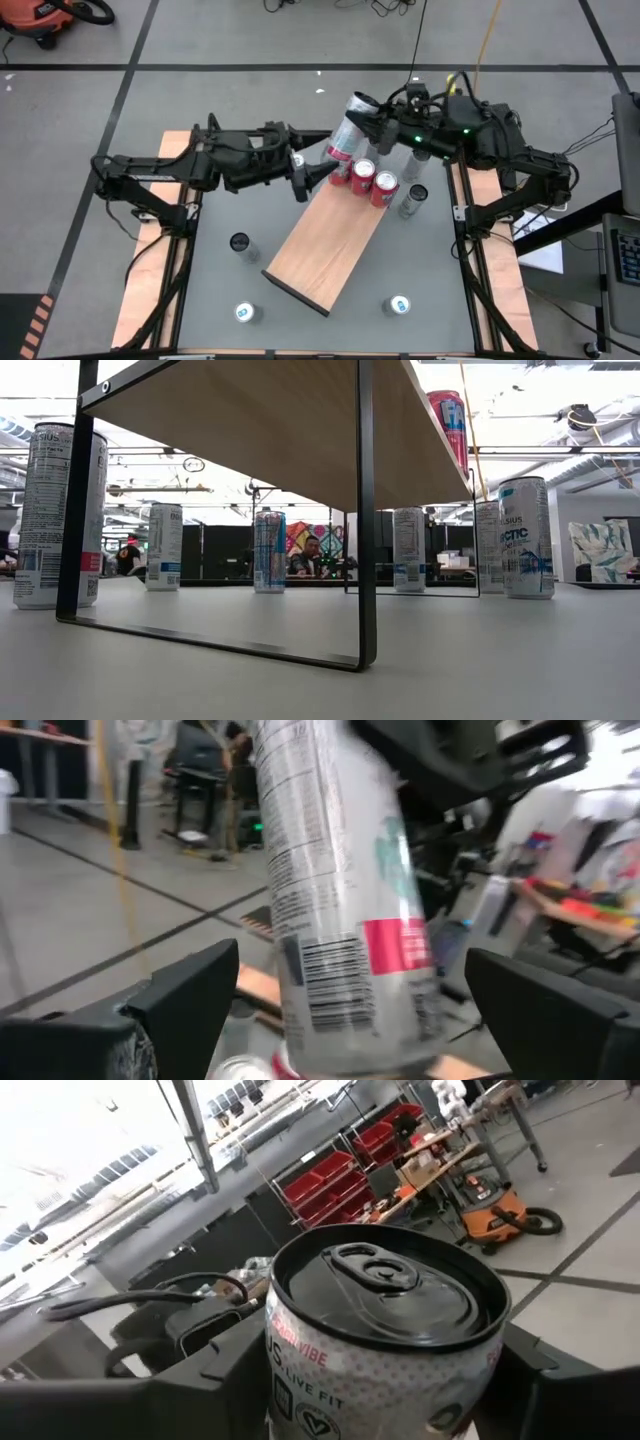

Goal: Place canned beverage on shelf
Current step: Put the white pink soda can on the shelf

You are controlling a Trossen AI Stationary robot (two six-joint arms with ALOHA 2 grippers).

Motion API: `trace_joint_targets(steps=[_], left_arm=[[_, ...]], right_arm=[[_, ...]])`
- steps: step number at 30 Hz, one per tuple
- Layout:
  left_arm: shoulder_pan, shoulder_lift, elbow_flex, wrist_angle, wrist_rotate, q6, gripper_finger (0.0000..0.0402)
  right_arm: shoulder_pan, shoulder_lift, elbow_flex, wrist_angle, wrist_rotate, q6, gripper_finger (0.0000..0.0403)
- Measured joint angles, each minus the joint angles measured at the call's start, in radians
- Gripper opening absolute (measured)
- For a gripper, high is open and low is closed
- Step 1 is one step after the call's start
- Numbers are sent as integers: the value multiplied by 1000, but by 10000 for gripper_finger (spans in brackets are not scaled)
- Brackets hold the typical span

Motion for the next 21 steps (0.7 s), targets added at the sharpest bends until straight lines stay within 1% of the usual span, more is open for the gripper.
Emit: trace_joint_targets(steps=[3,10,12,15,21], left_arm=[[0,4,0,-50,-30,10,393],[3,12,0,-124,-33,9,393],[3,12,1,-137,-41,9,386],[3,13,1,-152,-52,3,364],[10,13,1,-188,-62,-74,295]], right_arm=[[0,20,0,0,1,3,224],[0,66,0,7,1,38,224],[0,77,0,9,1,48,224],[0,88,0,8,2,51,224],[-1,97,0,7,15,48,224]])
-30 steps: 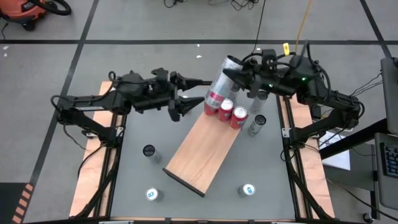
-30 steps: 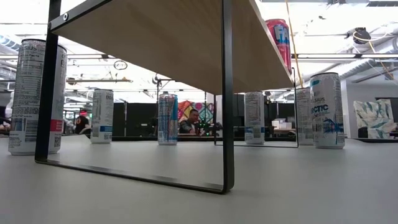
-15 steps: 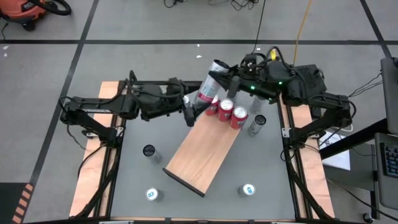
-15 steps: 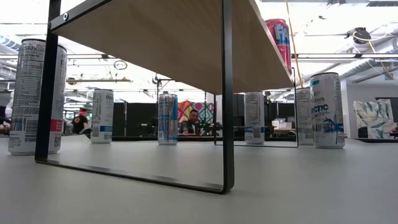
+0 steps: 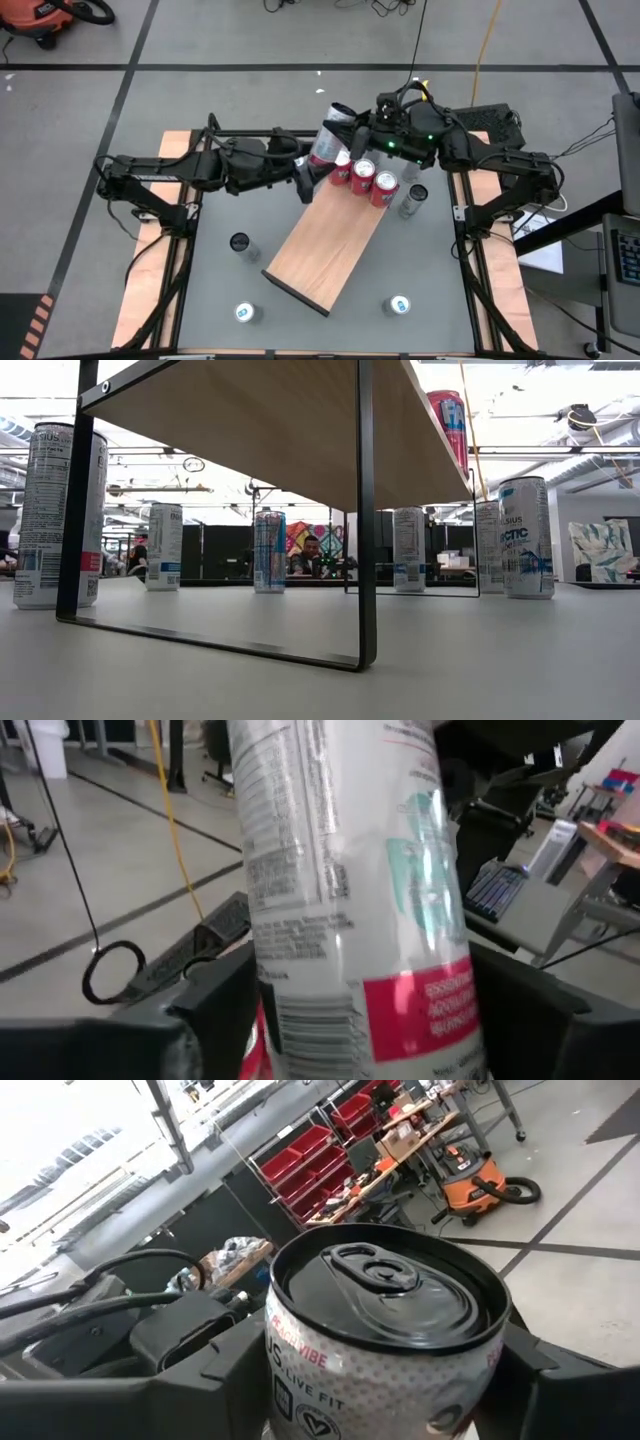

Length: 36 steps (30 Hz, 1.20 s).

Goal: Place canned beverage on shelf
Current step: Put the white pink soda can on the shelf

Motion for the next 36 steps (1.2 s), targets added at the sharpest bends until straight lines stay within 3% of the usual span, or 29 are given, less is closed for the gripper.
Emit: trace_joint_targets(steps=[6,21,27,36], left_arm=[[0,0,0,-4,-4,-24,249],[-2,-15,0,7,82,-101,251],[1,-19,0,67,189,-129,251],[30,-19,-1,192,463,-207,251]], right_arm=[[0,1,0,1,11,-16,224],[0,-26,0,-6,-45,-30,285],[0,-53,0,-12,-156,-59,297],[0,-84,1,7,-337,-113,297]])
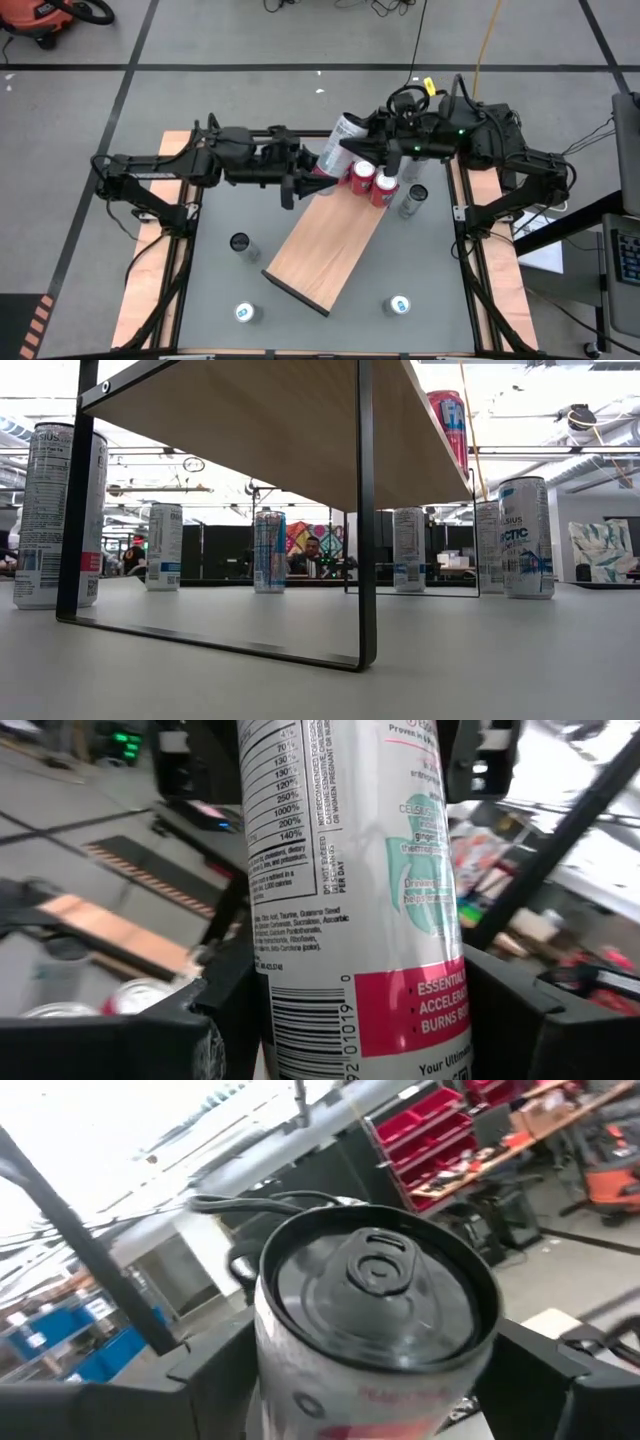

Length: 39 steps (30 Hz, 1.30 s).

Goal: Place canned beverage on shelf
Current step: Put the white pink soda can on the shelf

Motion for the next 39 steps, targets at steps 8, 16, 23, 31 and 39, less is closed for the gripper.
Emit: trace_joint_targets(steps=[8,16,23,31,39], left_arm=[[25,0,0,64,174,-77,251],[24,11,0,87,213,-75,251],[23,22,1,102,207,-74,251],[17,24,1,101,149,-64,279],[1,24,1,86,2,-41,342]], right_arm=[[0,1,0,110,-106,-54,297],[-1,2,-1,161,-182,-82,281],[-1,2,-1,149,-184,-67,221],[-2,1,-1,150,-207,-69,221],[-20,-10,-2,112,-173,-71,216]])
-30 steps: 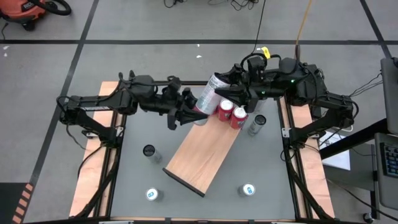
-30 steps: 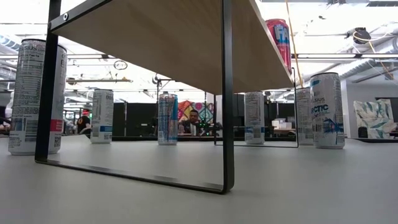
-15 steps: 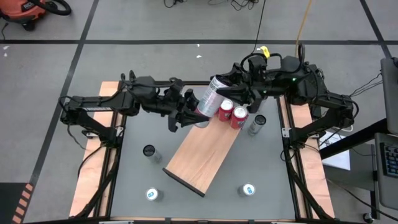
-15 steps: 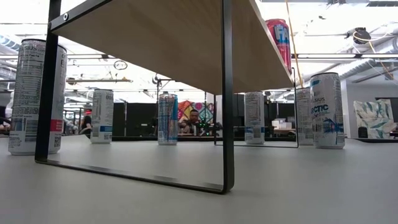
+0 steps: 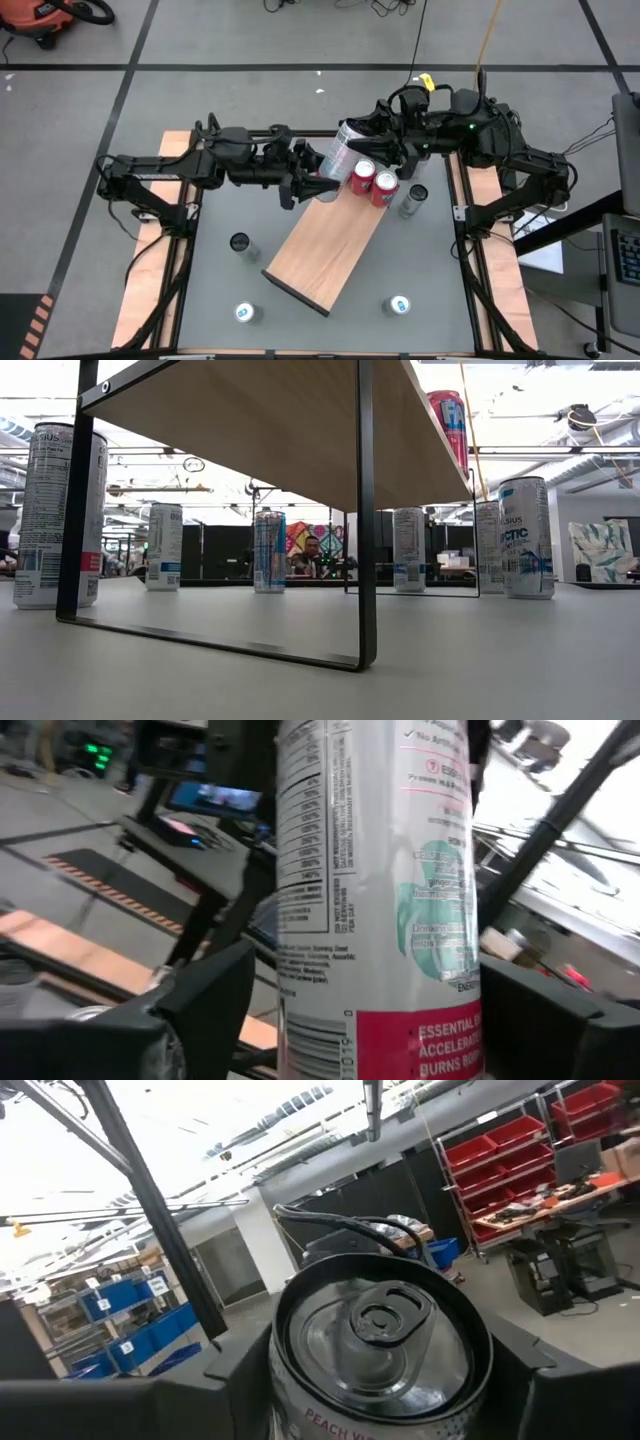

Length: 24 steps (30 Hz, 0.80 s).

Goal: Place canned beverage on shelf
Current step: Put the white pink soda can on the shelf

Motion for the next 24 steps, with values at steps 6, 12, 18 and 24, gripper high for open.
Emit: trace_joint_targets(steps=[6,12,18,24], left_arm=[[2,0,0,-37,-97,25,362],[6,0,0,-86,-120,26,364],[6,0,1,-136,-120,26,364],[6,0,1,-172,-111,19,364]], right_arm=[[-18,-15,-1,-116,71,2,214],[-20,-45,-1,-231,127,-28,214],[-19,-73,-1,-347,125,-56,213],[-17,-105,0,-444,83,-49,215]])
